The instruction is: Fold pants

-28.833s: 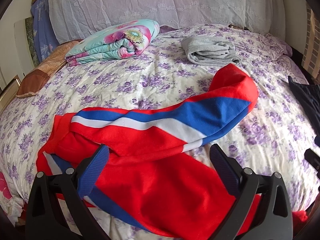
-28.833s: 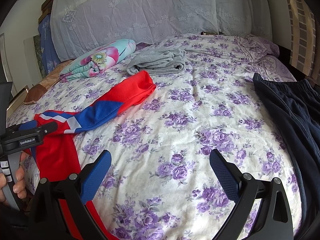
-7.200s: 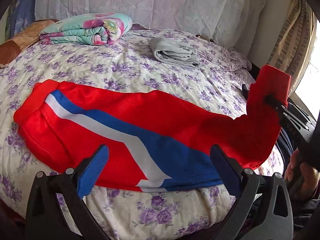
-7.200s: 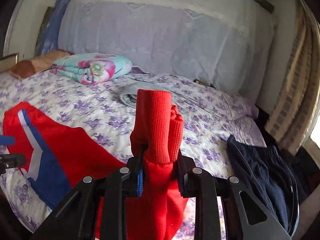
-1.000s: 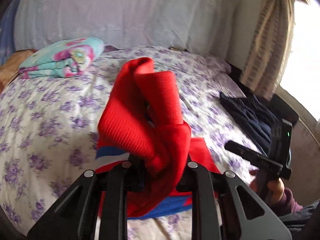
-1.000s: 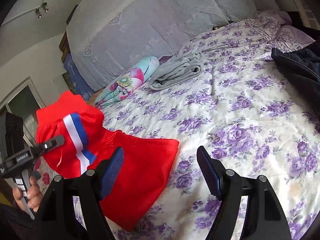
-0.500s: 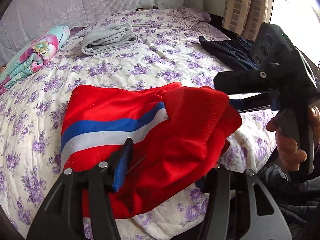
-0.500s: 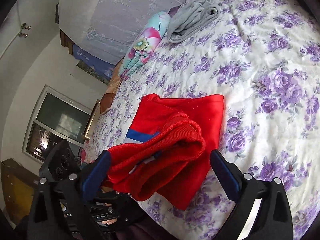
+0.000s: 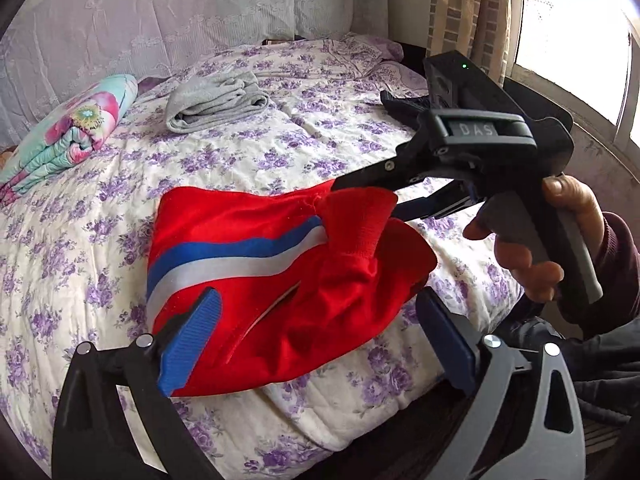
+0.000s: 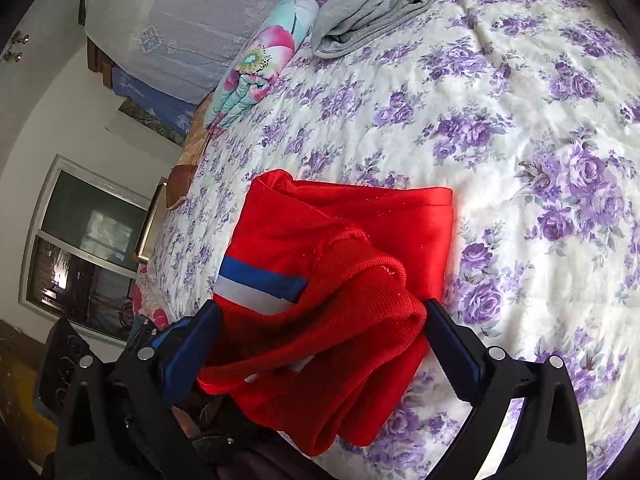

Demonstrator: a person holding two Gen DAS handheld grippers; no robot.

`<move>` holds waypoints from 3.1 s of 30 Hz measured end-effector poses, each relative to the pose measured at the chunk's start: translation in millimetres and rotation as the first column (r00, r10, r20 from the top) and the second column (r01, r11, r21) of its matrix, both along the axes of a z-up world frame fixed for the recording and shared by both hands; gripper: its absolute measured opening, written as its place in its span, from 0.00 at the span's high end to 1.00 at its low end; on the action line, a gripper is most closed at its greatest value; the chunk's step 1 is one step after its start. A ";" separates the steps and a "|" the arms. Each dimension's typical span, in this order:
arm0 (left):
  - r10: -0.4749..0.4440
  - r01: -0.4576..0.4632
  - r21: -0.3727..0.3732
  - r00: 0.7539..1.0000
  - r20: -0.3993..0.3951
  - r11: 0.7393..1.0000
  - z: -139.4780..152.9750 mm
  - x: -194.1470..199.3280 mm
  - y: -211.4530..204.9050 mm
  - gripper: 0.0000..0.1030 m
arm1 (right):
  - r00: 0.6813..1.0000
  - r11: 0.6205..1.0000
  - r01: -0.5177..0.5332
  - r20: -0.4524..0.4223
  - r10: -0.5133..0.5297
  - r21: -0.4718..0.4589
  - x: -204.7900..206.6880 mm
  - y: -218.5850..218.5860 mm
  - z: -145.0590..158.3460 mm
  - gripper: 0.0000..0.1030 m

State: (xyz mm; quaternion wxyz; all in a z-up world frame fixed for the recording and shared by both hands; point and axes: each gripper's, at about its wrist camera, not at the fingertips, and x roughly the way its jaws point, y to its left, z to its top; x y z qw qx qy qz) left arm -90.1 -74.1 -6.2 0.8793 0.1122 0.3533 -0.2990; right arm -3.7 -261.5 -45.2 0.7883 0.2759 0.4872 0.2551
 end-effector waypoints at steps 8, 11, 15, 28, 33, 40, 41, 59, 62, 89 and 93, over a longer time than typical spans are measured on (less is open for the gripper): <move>0.211 -0.210 0.046 0.977 -0.010 0.977 -12.7 33.6 34.1 0.04 | 1.000 0.999 -0.014 0.022 0.013 0.035 -2.0 -1.4 7.5 0.03; 0.226 -0.225 0.022 0.972 -0.064 0.974 -20.0 40.7 43.9 0.04 | 0.999 0.997 -0.028 0.034 0.026 0.076 -4.6 -6.8 8.9 0.03; 0.203 -0.202 0.021 0.977 -0.064 0.979 -22.2 38.1 40.0 0.04 | 0.999 0.995 -0.047 -0.005 0.048 0.086 -0.9 -1.1 -0.8 0.03; 0.111 -0.114 -0.040 0.991 -0.069 0.993 -7.8 15.2 73.7 0.05 | 0.997 0.991 -0.019 0.078 0.029 -0.131 -1.2 16.6 3.5 0.59; 0.175 -0.192 -0.093 0.971 -0.163 0.977 -28.5 42.1 83.3 0.05 | 0.969 0.977 0.017 0.246 0.037 -0.212 -14.1 20.5 45.8 0.76; 0.108 -0.110 -0.010 0.988 -0.113 0.994 -41.0 53.6 39.8 0.05 | 0.993 0.945 0.058 0.114 -0.022 -0.323 25.4 6.7 32.3 0.72; 0.115 -0.115 0.009 0.983 -0.142 0.993 -51.1 59.7 37.3 0.05 | 0.998 0.944 0.051 0.053 -0.035 -0.327 29.6 4.3 13.4 0.63; 0.000 -0.007 -0.039 0.986 -0.167 0.999 -60.9 42.1 28.7 0.05 | 0.996 0.939 -0.040 0.065 0.066 -0.341 17.0 32.2 9.9 0.52; 0.003 -0.008 -0.032 0.988 -0.156 0.999 -51.5 36.2 30.0 0.05 | 0.993 0.928 -0.025 0.096 0.065 -0.373 13.0 38.8 33.8 0.52; -0.022 -0.052 -0.294 0.970 -0.241 0.954 -12.6 78.9 119.9 0.05 | 0.986 0.977 0.111 0.143 -0.085 -0.184 -9.6 -29.9 56.0 0.03; -0.129 -0.056 -0.403 0.899 -0.419 0.914 -43.6 118.6 120.1 0.05 | 0.991 0.990 0.134 0.029 -0.133 -0.050 -31.5 -44.9 -8.2 0.03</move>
